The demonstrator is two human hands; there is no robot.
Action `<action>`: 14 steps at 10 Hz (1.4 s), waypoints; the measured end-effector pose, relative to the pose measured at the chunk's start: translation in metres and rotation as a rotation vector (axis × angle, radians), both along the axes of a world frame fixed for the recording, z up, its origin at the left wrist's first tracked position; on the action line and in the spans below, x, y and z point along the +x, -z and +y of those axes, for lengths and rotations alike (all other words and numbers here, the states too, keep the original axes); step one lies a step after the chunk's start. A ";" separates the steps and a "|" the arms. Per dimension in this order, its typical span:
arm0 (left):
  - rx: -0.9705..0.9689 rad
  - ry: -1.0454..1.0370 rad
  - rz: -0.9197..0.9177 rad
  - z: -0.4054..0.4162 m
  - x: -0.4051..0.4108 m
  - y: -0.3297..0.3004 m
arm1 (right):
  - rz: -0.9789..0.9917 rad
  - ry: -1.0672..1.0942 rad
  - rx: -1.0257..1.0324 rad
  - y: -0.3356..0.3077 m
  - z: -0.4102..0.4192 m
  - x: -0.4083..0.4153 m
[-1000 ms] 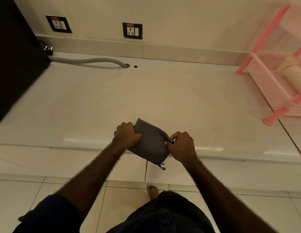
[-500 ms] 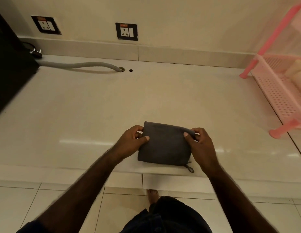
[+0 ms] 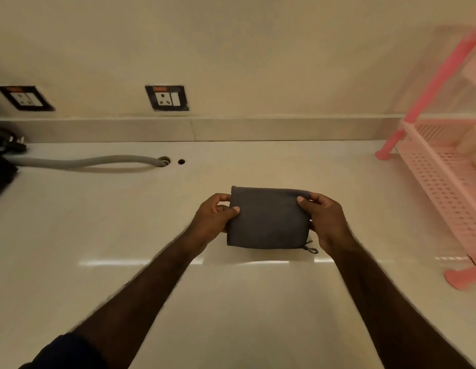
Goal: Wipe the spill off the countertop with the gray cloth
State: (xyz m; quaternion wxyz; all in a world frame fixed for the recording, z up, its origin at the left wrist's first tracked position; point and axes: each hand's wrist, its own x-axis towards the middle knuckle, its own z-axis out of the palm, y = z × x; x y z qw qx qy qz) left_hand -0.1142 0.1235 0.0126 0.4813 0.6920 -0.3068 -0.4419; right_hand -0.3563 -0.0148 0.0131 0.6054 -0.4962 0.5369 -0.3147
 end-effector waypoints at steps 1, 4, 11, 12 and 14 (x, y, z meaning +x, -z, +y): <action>0.011 -0.041 0.003 -0.053 0.018 0.005 | -0.012 -0.017 -0.004 0.001 -0.056 0.025; 0.088 -0.114 -0.012 -0.165 0.072 0.018 | 0.116 -0.038 -0.068 0.012 -0.174 0.090; 0.208 -0.181 -0.449 -0.250 0.116 0.045 | 0.452 0.022 -0.341 0.050 -0.245 0.142; 0.195 -0.155 -0.527 -0.239 0.116 0.035 | 0.512 0.014 -0.420 0.042 -0.231 0.138; 0.078 -0.041 -0.826 -0.187 0.091 0.007 | 0.494 -0.101 -0.667 -0.003 -0.176 0.134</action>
